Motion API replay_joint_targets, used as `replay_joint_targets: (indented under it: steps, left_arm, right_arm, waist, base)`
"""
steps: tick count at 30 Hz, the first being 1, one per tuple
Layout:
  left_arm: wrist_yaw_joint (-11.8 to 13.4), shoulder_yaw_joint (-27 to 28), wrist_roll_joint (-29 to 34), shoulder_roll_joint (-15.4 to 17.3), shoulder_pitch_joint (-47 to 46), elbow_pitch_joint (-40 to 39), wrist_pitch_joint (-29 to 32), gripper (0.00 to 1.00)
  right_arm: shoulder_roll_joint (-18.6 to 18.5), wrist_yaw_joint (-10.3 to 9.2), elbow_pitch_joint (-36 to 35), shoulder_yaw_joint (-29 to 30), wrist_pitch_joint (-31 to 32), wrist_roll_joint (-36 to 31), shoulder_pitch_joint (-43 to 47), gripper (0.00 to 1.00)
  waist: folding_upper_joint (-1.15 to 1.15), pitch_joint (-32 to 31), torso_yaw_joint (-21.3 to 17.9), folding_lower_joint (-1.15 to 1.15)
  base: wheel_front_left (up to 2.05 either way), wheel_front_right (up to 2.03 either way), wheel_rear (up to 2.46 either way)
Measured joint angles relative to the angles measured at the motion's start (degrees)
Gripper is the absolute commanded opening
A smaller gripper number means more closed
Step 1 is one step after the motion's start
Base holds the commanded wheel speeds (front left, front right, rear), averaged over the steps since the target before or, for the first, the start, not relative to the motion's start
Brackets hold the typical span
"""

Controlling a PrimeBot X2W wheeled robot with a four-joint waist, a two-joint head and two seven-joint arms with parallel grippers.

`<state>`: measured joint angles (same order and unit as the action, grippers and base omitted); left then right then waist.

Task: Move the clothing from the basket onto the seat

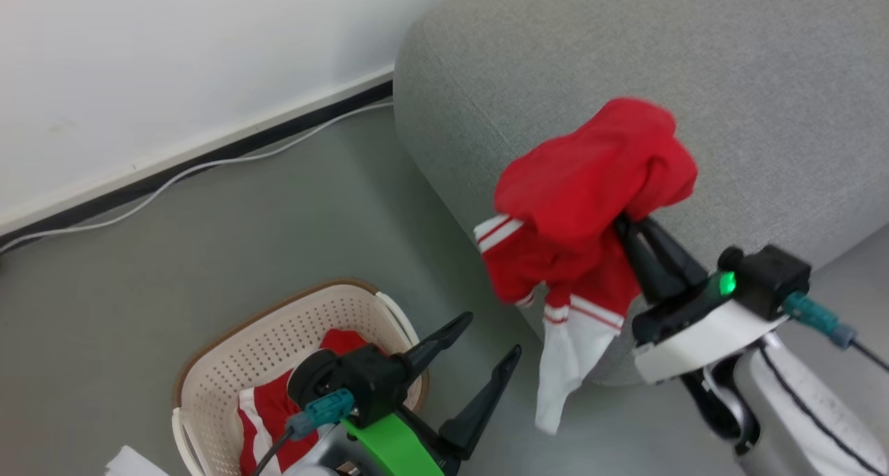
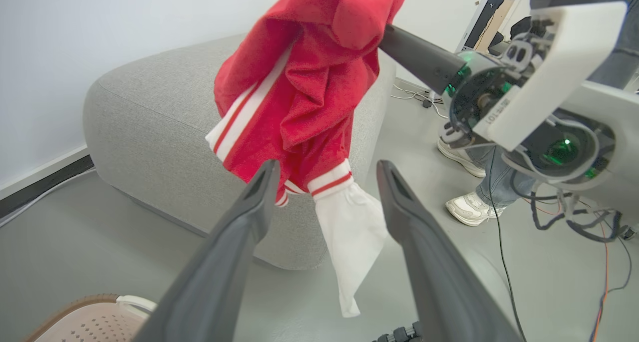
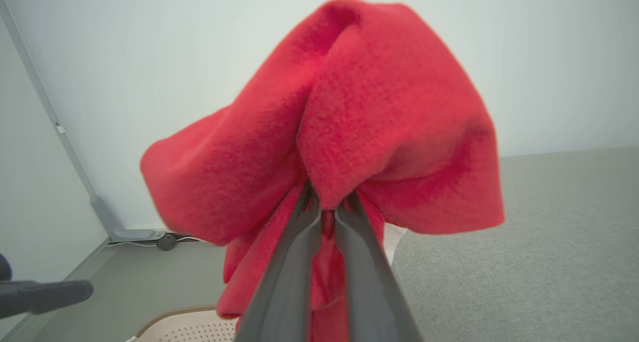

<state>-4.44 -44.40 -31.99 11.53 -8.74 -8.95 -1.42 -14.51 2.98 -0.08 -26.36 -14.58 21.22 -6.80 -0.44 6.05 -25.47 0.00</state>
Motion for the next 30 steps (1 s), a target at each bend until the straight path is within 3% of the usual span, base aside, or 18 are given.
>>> replay_joint_targets:
  steps: [12, 22, 30]
  left_arm:
    - [1.91, -1.31, 0.58, 0.10, -0.64, -1.92, 4.15, 1.00]
    - [3.03, -2.14, 0.68, 0.66, -0.62, -5.76, 7.26, 1.00]
    - [4.33, -3.52, 2.07, 3.67, -0.35, -9.33, 9.92, 1.00]
  right_arm:
    - [-1.01, -0.65, 4.39, 15.69, -0.01, 4.16, -17.56, 0.00]
    - [-5.53, -3.61, 13.41, 27.48, -0.01, 7.53, -30.56, 0.00]
    - [-8.50, -5.14, 20.51, 34.30, -0.02, 11.35, -40.21, 0.00]
  waist:
    - [0.00, 9.78, 0.27, 0.00]
    - [0.00, 17.23, 5.15, 0.00]
    - [0.00, 24.43, 9.78, 0.00]
  base:
    - [0.00, 0.00, 0.00]
    - [0.00, 0.00, 0.00]
    - [0.00, 0.00, 0.00]
